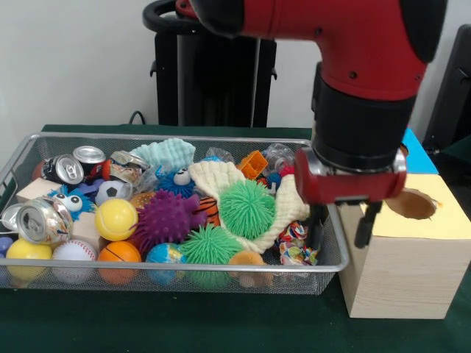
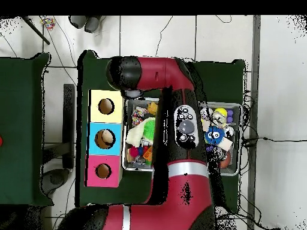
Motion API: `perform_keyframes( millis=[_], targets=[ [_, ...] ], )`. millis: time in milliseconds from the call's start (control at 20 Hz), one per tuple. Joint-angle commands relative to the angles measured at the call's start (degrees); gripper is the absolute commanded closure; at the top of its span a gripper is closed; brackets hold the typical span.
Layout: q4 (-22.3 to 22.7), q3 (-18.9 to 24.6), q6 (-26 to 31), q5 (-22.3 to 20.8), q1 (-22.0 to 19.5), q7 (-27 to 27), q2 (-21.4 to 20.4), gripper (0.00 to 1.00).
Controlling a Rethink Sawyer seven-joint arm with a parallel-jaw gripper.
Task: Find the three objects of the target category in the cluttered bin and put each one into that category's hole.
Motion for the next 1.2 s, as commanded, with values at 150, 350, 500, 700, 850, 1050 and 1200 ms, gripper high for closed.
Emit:
perform_keyframes(
  millis=[150,350,500,700,850,1050,1200],
  targets=[
    [-24.27,6.83,9.3,1.52,-0.03,3.08,15.26,0.0],
    [-24.77,6.93,10.34,1.51,-1.15,0.52,15.37,0.0],
    [-21.76,6.58,8.93,1.92,-2.35,-0.8,14.0,0.0],
    [-17.62,6.35,5.9,2.46,-3.52,-1.55,12.28,0.0],
    [-14.17,5.38,2.37,1.66,-3.65,-1.59,10.17,0.0],
    [-10.26,4.15,1.59,1.43,-3.48,-0.2,6.49,0.0],
    [-8.68,3.4,2.6,1.54,-2.79,1.61,4.14,0.0]
  ],
)
